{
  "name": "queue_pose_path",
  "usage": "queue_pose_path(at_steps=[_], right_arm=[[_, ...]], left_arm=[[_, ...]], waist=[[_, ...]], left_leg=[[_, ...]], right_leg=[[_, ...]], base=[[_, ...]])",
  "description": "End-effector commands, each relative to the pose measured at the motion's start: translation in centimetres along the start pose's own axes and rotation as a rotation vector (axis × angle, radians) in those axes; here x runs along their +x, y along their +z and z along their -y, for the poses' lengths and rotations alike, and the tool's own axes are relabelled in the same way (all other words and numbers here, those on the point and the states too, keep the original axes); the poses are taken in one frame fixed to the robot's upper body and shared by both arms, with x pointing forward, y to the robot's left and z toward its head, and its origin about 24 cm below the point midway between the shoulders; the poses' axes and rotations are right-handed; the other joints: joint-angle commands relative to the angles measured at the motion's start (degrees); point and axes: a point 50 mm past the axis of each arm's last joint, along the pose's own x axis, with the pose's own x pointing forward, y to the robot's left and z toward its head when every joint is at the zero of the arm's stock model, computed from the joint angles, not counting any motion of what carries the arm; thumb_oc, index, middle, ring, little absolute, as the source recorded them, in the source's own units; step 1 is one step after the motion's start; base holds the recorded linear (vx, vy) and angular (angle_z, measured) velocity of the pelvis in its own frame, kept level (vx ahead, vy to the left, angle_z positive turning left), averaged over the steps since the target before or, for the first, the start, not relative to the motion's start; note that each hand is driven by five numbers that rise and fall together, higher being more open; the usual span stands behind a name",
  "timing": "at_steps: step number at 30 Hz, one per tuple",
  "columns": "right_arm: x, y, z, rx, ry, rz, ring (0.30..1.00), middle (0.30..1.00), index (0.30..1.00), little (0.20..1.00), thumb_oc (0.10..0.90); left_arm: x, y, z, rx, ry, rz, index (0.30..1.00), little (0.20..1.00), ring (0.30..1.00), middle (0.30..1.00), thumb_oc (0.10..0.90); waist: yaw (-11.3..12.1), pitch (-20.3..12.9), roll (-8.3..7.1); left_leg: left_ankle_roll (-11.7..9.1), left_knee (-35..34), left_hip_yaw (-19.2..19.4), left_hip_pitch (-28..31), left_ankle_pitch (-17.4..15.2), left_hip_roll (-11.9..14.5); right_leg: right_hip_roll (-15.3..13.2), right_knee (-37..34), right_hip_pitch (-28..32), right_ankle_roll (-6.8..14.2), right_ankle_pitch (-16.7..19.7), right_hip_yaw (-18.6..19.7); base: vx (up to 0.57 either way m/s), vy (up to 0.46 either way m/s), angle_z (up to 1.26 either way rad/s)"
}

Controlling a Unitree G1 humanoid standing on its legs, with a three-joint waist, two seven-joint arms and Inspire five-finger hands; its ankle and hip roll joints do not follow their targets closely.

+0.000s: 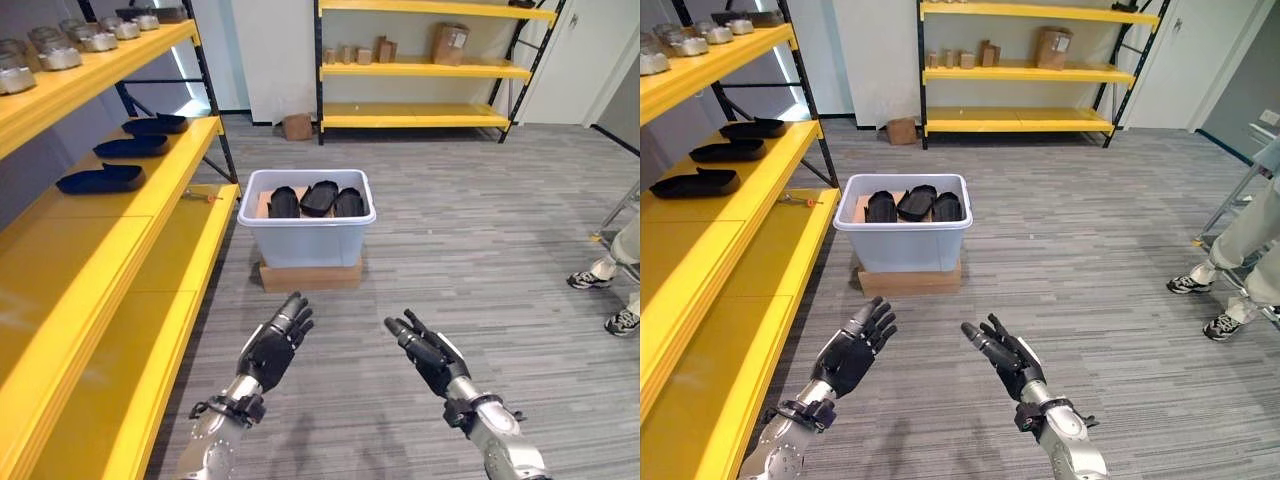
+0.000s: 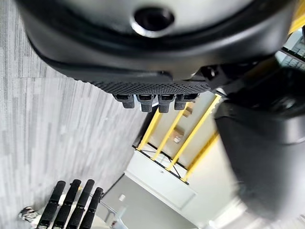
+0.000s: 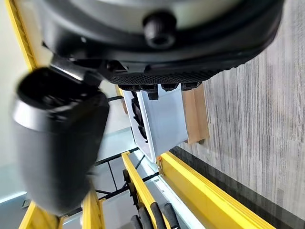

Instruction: Move parts from the plastic box to the shelf.

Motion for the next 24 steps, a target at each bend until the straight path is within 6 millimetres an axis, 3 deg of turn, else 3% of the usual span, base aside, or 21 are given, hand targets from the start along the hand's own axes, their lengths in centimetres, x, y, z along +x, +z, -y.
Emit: queue_pose_path(at_steps=[1, 24], right_arm=[[0.8, 2.7, -0.6, -0.036, 0.047, 0.113, 1.000, 1.000, 1.000, 1.000, 0.900], [1.1, 3.4, -0.4, -0.124, -0.005, 0.135, 1.000, 1.000, 1.000, 1.000, 0.900]], left_arm=[[0.8, 0.5, 0.8, -0.039, -0.156, -0.022, 1.000, 1.000, 1.000, 1.000, 0.900], [0.5, -1.3, 0.9, -0.125, -0.133, -0.106, 1.000, 1.000, 1.000, 1.000, 0.900]], waist=[[-0.9, 1.6, -1.12], [-0.6, 2.4, -0.51]], left_leg=[[-3.9, 0.0, 1.6, 2.9, -4.9, 3.9], [-3.7, 0.4, 1.4, 2.5, -4.9, 3.7]], right_leg=[[-3.5, -3.2, 4.8, 4.4, -1.7, -1.0], [-3.9, -2.5, 4.3, 4.6, -1.9, -2.1]], base=[[-0.01, -0.002, 0.04], [-0.01, 0.003, -0.01]])
